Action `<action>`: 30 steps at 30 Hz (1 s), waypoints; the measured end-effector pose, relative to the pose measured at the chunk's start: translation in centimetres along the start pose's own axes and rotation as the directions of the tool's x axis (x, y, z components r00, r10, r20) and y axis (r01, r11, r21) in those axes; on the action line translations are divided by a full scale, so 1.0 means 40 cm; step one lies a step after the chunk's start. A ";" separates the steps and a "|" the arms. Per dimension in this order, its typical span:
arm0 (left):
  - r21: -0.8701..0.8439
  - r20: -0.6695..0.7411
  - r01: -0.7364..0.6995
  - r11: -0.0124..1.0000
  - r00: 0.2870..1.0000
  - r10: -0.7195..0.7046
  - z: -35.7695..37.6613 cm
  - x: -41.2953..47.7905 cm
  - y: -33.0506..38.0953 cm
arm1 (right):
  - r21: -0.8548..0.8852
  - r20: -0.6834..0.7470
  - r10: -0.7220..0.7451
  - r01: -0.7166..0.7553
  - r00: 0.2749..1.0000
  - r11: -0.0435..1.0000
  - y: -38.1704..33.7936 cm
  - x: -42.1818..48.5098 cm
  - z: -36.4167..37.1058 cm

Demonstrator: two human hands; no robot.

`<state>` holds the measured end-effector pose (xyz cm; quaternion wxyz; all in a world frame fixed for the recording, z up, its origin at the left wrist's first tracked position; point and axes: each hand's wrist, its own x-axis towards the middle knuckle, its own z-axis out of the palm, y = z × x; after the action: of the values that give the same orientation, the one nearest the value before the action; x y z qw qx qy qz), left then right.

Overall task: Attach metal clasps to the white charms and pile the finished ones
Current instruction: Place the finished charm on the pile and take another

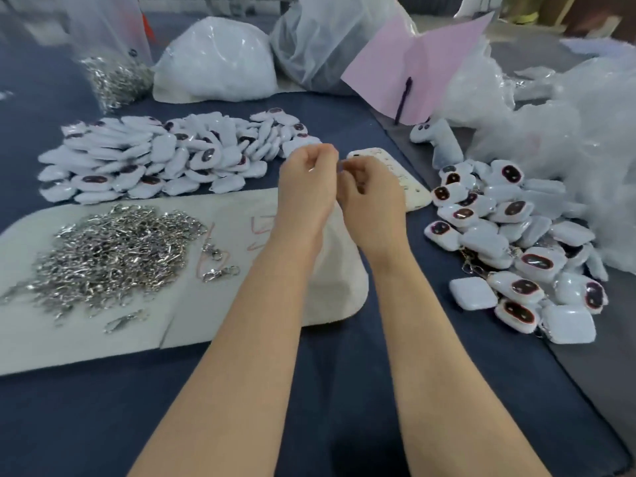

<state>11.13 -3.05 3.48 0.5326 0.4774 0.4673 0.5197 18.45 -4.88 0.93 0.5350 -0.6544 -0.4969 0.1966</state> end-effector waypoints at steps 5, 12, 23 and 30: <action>-0.205 -0.298 0.059 0.977 0.947 -0.120 -0.220 0.063 -0.011 | -0.126 0.217 -0.041 0.070 0.975 0.990 -0.035 0.022 0.213; -0.437 -0.445 0.051 0.898 0.856 -0.265 -0.395 0.119 -0.030 | -0.278 0.315 -0.127 0.220 0.940 0.935 -0.042 0.073 0.409; -0.348 -0.356 0.122 0.930 0.900 -0.252 -0.353 0.134 -0.044 | -0.413 0.225 -0.094 0.182 0.970 0.892 -0.027 0.075 0.444; -0.327 -0.064 0.188 0.926 0.973 -0.220 -0.319 0.089 -0.036 | 0.142 0.240 -0.172 0.140 0.955 0.980 -0.075 -0.033 0.300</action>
<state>-1.31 0.79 0.68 0.6301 0.3073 0.4500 0.5532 7.10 -0.15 -0.96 0.5210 -0.5486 -0.5977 0.2653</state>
